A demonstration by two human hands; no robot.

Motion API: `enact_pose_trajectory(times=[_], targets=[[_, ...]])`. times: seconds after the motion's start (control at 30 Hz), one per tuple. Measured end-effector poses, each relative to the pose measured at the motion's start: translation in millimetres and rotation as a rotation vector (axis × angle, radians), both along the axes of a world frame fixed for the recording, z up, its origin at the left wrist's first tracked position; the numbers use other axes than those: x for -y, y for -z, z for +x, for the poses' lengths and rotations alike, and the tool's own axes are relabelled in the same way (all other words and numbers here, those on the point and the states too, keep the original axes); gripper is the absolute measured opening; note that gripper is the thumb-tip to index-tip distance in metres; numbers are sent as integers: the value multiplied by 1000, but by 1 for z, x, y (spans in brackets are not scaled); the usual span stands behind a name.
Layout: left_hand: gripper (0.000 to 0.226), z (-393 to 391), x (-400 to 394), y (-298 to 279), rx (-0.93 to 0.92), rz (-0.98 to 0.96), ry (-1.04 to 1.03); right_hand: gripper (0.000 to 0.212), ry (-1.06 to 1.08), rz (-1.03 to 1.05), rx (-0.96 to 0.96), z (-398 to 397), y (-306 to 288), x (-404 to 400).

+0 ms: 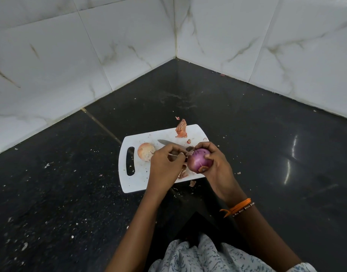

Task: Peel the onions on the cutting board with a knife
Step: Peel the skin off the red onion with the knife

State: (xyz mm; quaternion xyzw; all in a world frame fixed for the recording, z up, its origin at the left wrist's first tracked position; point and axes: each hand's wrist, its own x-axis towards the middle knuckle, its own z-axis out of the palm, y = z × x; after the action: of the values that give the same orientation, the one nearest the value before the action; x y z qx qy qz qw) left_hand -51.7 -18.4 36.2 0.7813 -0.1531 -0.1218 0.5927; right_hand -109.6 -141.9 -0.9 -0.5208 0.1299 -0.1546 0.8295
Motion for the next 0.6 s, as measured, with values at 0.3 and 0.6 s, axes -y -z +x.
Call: enact_pose_trajectory(times=[0.3,0.6], targets=[[14,-3,6,4,-53,-56,29,31,-30,24,19,-4,-2,0],[16,4,-1,14,3,100,-38,33,6,298,29,-5,-4,3]])
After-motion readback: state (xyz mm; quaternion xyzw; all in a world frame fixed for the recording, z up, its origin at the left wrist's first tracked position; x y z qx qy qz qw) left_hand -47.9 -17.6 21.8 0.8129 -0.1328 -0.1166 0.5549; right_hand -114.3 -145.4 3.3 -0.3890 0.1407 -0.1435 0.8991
